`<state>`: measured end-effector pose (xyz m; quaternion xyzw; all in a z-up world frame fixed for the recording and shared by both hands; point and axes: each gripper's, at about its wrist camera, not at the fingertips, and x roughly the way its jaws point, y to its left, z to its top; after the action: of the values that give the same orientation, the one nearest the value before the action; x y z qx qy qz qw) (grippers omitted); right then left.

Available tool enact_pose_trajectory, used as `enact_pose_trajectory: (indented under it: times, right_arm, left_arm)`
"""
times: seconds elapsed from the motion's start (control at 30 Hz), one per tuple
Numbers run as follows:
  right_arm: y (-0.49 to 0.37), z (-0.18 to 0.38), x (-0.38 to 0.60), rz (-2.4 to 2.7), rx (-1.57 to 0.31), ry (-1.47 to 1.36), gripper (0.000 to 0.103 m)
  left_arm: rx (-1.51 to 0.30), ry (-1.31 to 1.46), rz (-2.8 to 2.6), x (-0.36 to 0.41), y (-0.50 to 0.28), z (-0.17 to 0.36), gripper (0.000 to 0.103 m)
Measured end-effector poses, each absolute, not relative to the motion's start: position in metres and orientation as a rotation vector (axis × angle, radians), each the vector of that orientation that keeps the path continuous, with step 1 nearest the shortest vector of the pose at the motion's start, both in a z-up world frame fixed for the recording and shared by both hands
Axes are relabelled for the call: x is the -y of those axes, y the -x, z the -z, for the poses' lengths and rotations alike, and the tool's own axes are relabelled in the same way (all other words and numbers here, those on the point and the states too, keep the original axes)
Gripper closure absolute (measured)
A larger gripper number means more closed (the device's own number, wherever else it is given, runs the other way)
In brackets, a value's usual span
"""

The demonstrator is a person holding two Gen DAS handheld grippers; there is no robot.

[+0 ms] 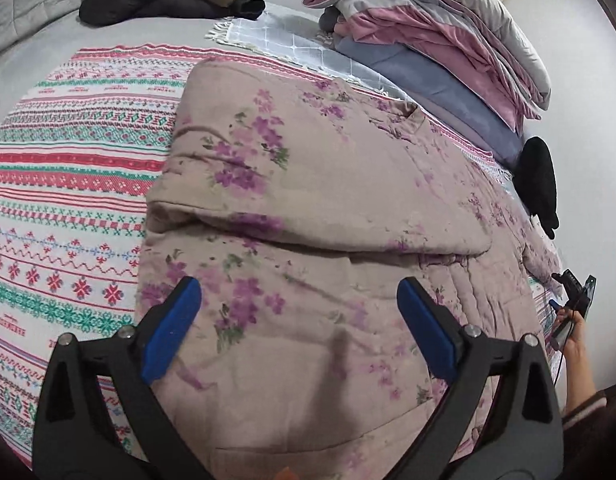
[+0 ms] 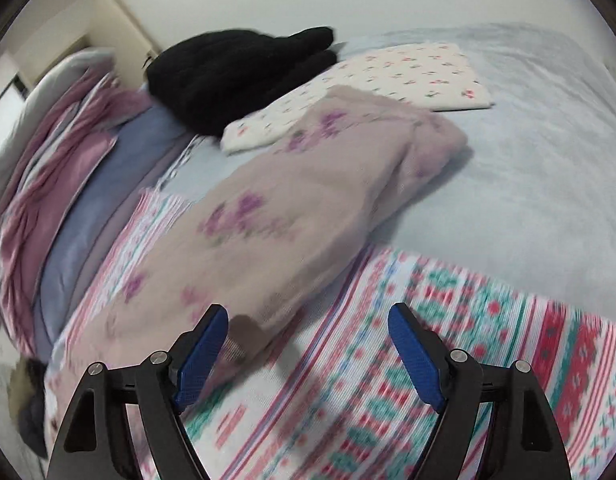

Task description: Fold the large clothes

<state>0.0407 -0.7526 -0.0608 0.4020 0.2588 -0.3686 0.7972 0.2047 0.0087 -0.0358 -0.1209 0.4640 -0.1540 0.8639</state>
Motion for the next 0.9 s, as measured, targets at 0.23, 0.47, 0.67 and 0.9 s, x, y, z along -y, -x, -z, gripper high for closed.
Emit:
enact_pose_trajectory:
  times: [0.23, 0.47, 0.67, 0.9]
  right_arm:
    - [-0.073, 0.054, 0.776, 0.853, -0.606, -0.757, 0.074]
    - [-0.083, -0.004, 0.75, 0.812, -0.524, -0.647, 0.091]
    - [-0.097, -0.088, 0.685, 0.689, -0.404, -0.477, 0.092]
    - [-0.126, -0.164, 0.555, 0.445, -0.32, -0.255, 0.095]
  left_arm:
    - [-0.989, 0.27, 0.301, -0.007, -0.21, 0.054, 0.005]
    - [-0.894, 0.315, 0.255, -0.019, -0.209, 0.046, 0.005]
    - [-0.845, 0.317, 0.183, -0.034, -0.207, 0.04, 0.005]
    - [-0.791, 0.167, 0.151, -0.034, -0.203, 0.021, 0.005]
